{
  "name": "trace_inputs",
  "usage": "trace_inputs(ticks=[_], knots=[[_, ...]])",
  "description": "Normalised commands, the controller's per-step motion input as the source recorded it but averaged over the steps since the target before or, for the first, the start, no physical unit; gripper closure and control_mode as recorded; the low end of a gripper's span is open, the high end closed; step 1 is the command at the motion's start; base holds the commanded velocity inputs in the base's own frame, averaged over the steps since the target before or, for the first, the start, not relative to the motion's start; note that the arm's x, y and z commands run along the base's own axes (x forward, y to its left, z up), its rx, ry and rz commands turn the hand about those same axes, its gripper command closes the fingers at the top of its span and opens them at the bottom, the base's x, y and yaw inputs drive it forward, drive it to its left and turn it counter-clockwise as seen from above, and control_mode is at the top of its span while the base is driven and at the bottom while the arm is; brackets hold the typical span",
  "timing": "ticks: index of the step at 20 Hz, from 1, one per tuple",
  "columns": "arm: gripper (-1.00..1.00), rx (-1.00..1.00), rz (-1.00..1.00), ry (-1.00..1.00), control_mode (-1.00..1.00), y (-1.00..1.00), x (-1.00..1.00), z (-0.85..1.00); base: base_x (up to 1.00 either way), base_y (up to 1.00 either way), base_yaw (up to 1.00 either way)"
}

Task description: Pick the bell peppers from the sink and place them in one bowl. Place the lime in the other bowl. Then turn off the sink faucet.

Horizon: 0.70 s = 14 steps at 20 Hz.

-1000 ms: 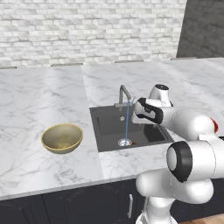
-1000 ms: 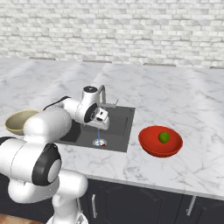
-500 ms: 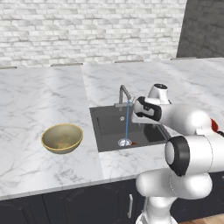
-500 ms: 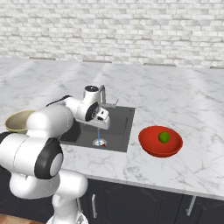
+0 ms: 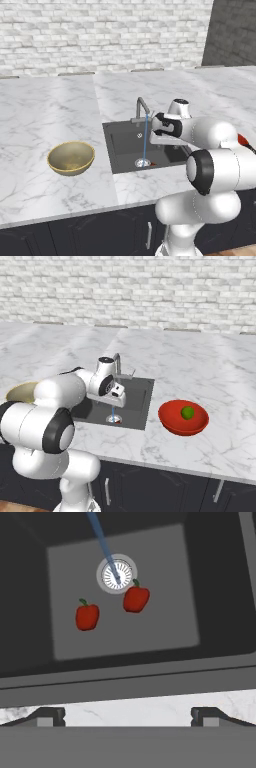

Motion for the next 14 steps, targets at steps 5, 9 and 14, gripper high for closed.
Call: trace_inputs(ticks=[5, 9, 14], knots=[[-1.00, 0.00, 0.00, 0.02, -1.00, 0.00, 0.00, 0.08, 0.00, 0.00, 0.00], [-1.00, 0.00, 0.00, 0.00, -1.00, 0.19, 0.03, 0.54, 0.00, 0.00, 0.00], [-1.00, 0.00, 0.00, 0.00, -1.00, 0.11, 0.24, 0.34, 0.00, 0.00, 0.00]])
